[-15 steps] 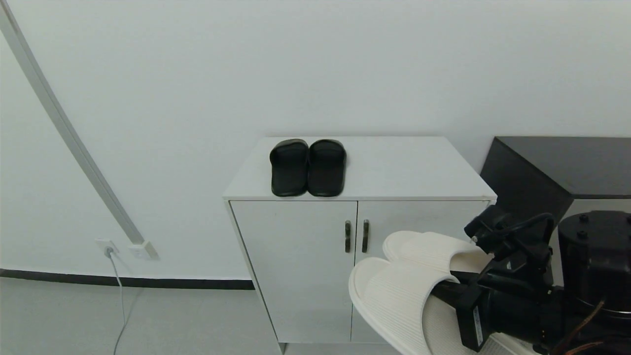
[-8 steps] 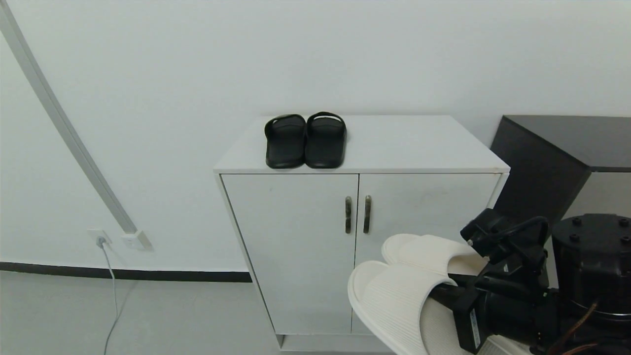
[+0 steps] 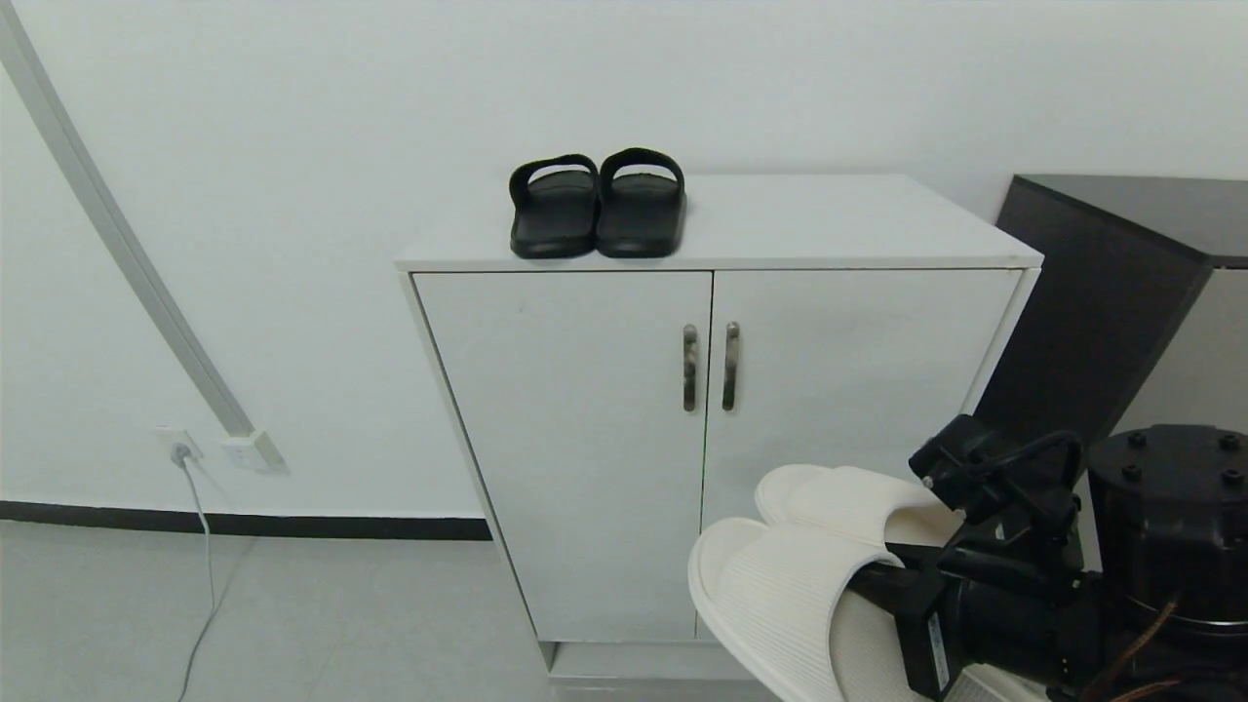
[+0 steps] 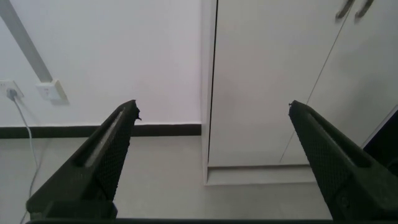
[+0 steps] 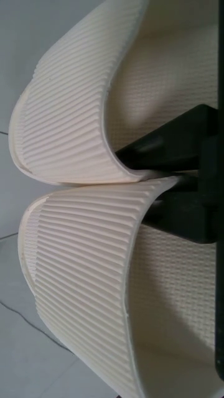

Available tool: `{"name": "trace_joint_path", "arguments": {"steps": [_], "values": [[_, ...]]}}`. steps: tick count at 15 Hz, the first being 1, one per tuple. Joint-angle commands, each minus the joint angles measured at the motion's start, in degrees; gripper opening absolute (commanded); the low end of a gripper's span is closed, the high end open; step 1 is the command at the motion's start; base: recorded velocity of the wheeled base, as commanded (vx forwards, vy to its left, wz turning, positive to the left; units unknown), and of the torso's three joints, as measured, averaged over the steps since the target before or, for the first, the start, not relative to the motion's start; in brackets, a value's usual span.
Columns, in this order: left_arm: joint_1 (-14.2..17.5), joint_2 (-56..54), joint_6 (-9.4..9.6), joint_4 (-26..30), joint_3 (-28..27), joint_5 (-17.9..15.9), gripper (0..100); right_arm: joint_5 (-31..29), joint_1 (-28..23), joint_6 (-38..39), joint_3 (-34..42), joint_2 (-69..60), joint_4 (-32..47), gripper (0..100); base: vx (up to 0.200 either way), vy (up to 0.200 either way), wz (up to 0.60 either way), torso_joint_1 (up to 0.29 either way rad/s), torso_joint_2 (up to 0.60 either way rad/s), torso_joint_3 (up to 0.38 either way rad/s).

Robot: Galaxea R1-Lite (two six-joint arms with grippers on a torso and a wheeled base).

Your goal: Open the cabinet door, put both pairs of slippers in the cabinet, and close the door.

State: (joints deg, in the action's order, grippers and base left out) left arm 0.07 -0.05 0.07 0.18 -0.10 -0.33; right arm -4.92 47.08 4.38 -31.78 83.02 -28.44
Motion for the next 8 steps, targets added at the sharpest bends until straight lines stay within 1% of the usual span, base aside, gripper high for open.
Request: {"name": "trace_joint_path", "arguments": {"steps": [1,4,8], "values": [[0.0,0.0,0.01,0.0,0.0,0.0,100,0.0,0.0,0.0,0.1,0.1,0.0,0,0.000,0.000,0.00,-0.124,0.46,0.339],[0.0,0.0,0.01,0.1,0.0,0.0,100,0.0,0.0,0.0,0.1,0.1,0.0,0,0.000,0.000,0.00,-0.113,0.46,0.347],[0.0,0.0,0.01,0.1,0.0,0.0,100,0.0,0.0,-0.1,0.4,0.0,0.0,0,0.000,0.000,0.00,-0.053,0.45,0.381]]}}
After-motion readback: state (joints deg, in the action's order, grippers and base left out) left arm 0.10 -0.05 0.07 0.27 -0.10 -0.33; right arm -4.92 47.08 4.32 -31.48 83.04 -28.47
